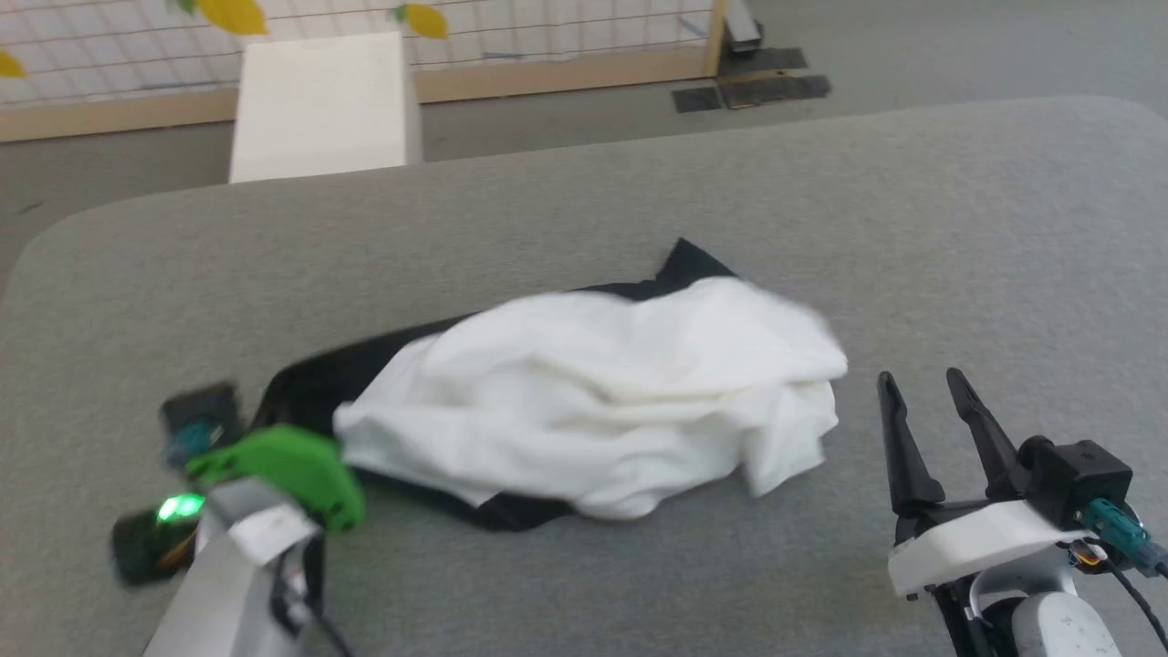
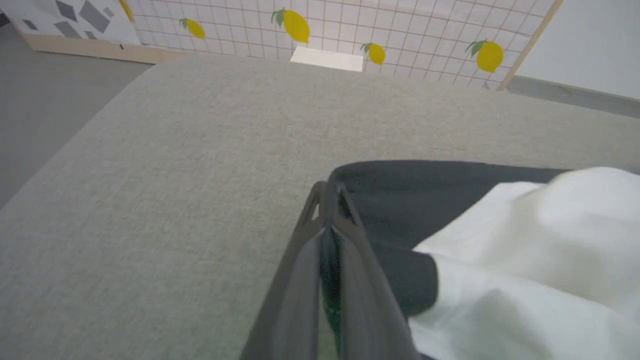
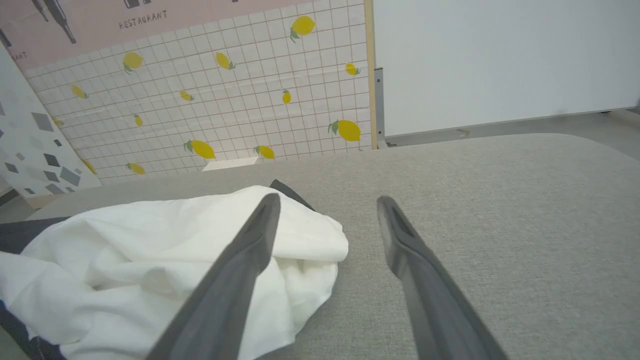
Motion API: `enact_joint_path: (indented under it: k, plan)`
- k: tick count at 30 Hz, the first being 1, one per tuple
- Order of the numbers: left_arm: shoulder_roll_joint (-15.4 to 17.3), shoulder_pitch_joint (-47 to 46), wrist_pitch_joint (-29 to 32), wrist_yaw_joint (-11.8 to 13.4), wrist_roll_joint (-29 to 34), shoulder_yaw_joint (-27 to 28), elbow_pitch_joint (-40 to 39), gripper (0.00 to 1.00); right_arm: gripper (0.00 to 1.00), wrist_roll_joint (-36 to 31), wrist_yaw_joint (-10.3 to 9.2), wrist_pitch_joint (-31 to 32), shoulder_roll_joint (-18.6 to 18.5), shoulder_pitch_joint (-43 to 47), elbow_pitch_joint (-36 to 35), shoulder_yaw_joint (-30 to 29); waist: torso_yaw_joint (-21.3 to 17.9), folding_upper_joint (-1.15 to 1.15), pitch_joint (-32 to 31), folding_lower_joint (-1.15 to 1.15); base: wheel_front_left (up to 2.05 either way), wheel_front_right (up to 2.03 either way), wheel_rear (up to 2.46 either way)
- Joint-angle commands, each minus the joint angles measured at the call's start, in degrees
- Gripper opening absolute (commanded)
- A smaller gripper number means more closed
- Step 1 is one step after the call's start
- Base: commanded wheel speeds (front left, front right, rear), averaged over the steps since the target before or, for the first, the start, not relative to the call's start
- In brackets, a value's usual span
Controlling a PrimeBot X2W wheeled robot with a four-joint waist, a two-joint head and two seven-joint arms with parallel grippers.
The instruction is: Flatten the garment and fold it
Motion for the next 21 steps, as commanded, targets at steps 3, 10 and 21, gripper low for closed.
enact_joint_path:
  k: [3,10,21]
  plan:
    - [1.9,6.1,1.1,2.3,-1.0,1.9,-2.4,0.00,1.00,-0.4,-0.10,0.8,0.0,0.5,-0.8,0.1,3.5,0.00,-0.3,0.00,0.00,0.00,0.00]
    - [-0.6,13.6,0.0,-0.8,-5.5,2.3,-8.8,1.00,1.00,-0.6,-0.10,4.3,0.0,1.0,-1.4,0.7,6.2,0.00,0.2,0.00,0.00,0.00,0.00]
    - [-1.1,9.2,-10.2,-8.4,4.5,-7.5,-14.4,1.00,1.00,-0.6,-0.10,6.5,0.0,1.0,-3.2,0.6,7.0,0.00,1.5,0.00,0.00,0.00,0.00]
